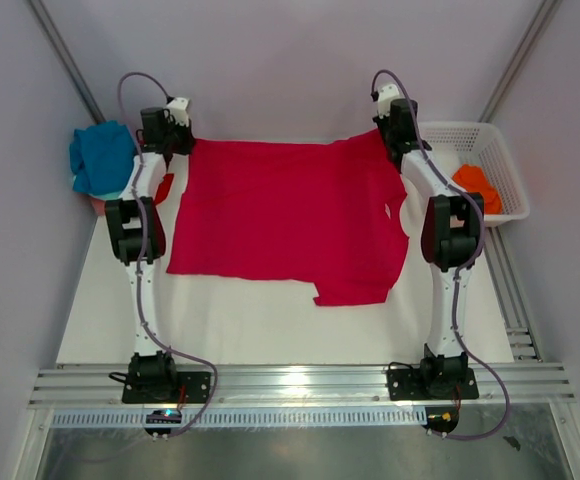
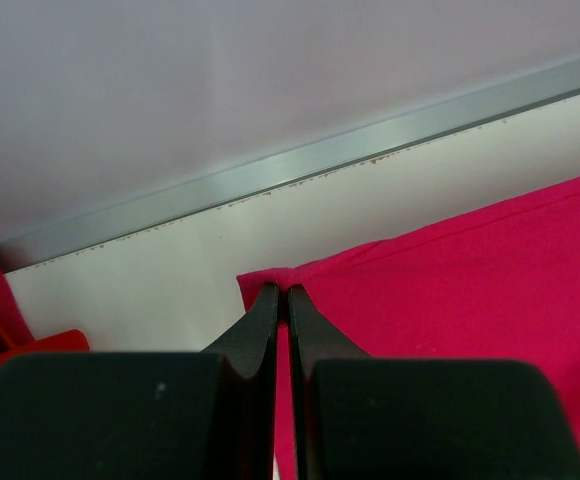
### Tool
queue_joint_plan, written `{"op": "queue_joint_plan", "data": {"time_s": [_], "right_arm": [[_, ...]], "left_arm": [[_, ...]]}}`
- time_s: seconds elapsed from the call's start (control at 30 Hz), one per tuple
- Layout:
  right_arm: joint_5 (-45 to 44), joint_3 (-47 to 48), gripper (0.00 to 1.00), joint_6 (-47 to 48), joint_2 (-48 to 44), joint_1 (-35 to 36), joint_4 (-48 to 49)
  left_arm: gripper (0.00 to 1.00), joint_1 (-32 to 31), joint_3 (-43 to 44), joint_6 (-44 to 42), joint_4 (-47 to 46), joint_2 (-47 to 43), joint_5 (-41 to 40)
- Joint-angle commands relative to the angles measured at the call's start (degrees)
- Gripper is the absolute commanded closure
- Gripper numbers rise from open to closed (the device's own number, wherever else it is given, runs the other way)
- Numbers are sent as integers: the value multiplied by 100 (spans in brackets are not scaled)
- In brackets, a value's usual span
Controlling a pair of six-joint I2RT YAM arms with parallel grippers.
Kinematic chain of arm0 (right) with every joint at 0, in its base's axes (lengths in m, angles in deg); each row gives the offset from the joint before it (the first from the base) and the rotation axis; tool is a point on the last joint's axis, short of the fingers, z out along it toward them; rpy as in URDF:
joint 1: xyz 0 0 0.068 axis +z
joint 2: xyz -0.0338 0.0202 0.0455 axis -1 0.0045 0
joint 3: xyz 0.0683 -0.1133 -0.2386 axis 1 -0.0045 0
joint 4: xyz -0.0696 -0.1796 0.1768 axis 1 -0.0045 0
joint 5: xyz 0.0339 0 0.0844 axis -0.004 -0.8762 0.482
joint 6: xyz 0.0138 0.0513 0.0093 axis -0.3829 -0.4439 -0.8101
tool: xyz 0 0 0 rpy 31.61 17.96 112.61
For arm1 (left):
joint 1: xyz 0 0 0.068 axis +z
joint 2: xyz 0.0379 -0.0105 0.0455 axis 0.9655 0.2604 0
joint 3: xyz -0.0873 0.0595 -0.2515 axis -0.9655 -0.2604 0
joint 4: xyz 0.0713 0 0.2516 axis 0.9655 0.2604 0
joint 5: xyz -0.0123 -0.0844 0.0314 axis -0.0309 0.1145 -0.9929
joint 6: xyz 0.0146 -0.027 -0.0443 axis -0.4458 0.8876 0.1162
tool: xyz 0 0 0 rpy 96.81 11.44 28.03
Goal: Fold and stack the t-shirts
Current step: Fold the tshirt
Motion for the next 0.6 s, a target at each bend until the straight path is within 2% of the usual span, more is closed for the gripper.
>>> {"op": "queue_joint_plan", "data": {"time_s": [0.0,0.23,0.57], "right_arm": [[-290,468,97,-70,135,-2,528],[-668,925,97,-281,574,-11,475],[-791,943,97,-87,777,24,466]], "left_arm": [[100,-45,265,-264,-647,158,-305],[100,-133,239,-299,-1296,562,-858],[100,-379,20,-1125,-2483,897,-1632]]}}
